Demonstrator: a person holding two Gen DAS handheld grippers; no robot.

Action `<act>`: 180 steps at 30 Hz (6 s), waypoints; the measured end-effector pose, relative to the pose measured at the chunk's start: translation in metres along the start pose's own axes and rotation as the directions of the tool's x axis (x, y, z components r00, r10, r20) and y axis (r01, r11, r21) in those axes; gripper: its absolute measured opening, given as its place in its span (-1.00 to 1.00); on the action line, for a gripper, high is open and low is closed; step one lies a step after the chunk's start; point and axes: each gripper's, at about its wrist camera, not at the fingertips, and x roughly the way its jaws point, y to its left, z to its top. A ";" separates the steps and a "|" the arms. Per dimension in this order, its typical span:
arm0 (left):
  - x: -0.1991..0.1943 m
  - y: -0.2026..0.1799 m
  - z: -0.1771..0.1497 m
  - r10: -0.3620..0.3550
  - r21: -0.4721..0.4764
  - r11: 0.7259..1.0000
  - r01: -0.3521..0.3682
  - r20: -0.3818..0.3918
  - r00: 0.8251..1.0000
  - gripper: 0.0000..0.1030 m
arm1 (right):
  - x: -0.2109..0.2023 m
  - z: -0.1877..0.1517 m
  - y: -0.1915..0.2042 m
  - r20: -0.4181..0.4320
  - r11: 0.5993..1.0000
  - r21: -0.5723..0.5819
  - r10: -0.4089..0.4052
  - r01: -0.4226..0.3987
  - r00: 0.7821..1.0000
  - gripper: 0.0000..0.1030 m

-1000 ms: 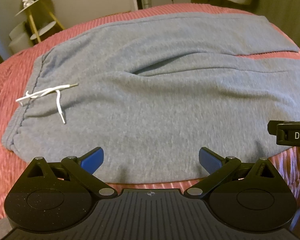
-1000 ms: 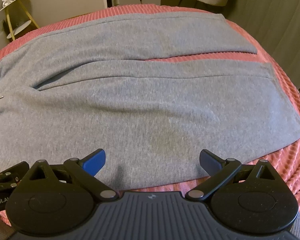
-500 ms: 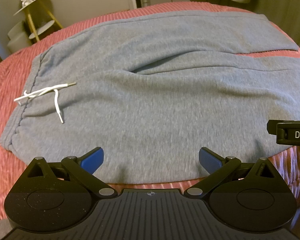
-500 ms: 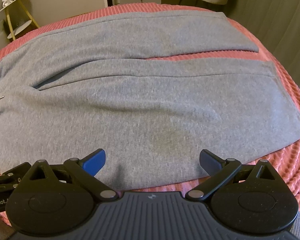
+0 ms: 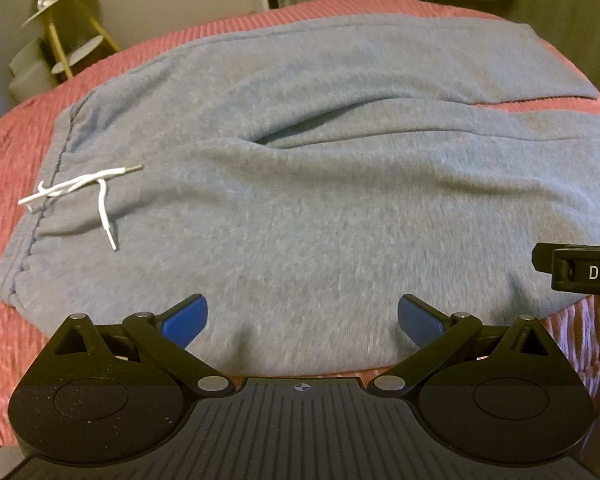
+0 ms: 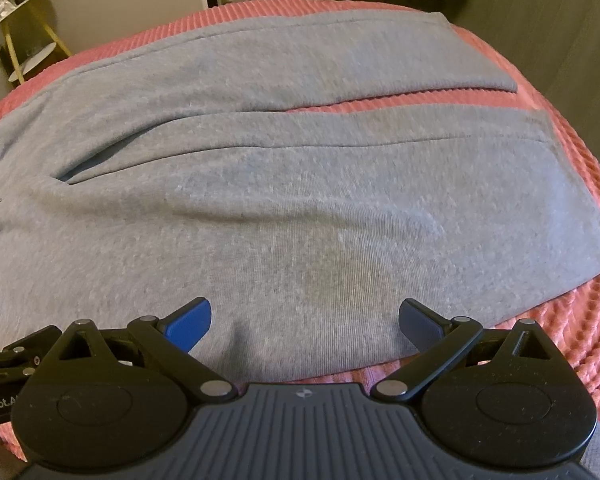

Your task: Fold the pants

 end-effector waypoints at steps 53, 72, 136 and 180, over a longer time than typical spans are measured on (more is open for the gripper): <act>0.126 0.188 0.180 -0.083 -0.426 0.885 0.187 0.252 0.964 1.00 | 0.152 0.245 -0.134 0.260 0.891 0.447 -0.040 -0.084 0.965 -0.84; 0.210 0.162 0.262 -0.108 -0.508 0.853 0.120 0.053 0.993 -0.04 | 0.127 0.133 -0.165 0.194 0.924 0.383 -0.088 0.007 0.977 -0.39; -0.065 0.200 0.002 0.387 -0.616 0.769 -0.172 0.236 0.891 0.88 | 0.041 -0.036 -0.284 0.231 0.832 0.545 -0.265 0.101 0.936 -0.64; 0.074 0.342 0.020 0.234 -0.426 0.896 -0.123 0.218 0.947 -0.37 | -0.036 -0.053 -0.284 0.314 0.799 0.523 -0.505 0.297 0.804 0.46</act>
